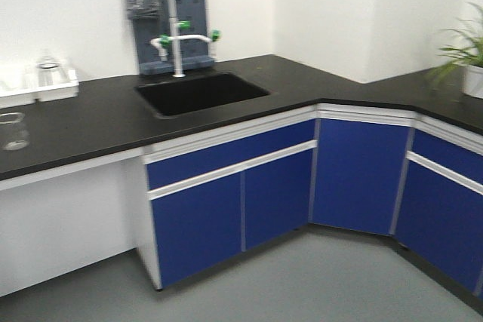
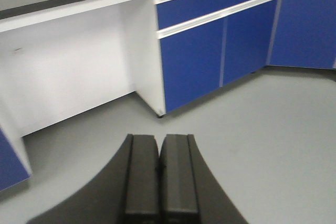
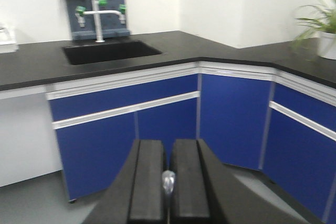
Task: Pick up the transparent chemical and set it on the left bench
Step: 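Drive past the sink to the bench with the white trays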
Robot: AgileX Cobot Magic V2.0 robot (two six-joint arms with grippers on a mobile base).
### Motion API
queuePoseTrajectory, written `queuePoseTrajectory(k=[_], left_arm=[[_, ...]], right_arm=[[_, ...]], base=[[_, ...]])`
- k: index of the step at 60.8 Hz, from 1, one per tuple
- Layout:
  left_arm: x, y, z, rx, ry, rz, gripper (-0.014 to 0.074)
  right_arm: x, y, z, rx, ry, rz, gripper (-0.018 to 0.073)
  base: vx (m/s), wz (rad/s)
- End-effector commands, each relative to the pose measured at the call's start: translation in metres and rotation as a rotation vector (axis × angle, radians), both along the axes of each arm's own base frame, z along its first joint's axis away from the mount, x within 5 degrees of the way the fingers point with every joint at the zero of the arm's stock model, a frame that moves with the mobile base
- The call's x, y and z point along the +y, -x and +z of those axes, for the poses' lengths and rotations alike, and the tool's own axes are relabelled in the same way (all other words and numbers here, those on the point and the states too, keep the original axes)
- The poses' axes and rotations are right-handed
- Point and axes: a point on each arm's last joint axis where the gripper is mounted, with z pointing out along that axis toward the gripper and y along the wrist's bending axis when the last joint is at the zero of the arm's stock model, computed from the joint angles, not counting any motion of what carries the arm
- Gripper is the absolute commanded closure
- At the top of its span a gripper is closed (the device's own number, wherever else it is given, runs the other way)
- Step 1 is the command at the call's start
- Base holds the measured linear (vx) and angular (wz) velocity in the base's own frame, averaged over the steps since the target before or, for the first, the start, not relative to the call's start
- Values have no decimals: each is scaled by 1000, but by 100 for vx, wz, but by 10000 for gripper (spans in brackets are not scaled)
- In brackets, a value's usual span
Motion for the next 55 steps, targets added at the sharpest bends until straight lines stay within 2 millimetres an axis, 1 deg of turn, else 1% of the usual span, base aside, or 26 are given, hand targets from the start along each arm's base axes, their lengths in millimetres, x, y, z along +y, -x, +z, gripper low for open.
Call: queuePoseTrajectory(k=[1,33,55], left_arm=[[0,1,3,-81,14,-1,600],[0,1,3,-81,14,-1,600],[0,1,3,-81,14,-1,600]], right_arm=[[3,0,16,-95,17,29,559],[3,0,16,-95,17,29,559],[2,0,16,-94,17,29,559]], base=[[-1,58],[6,45],[15,57]])
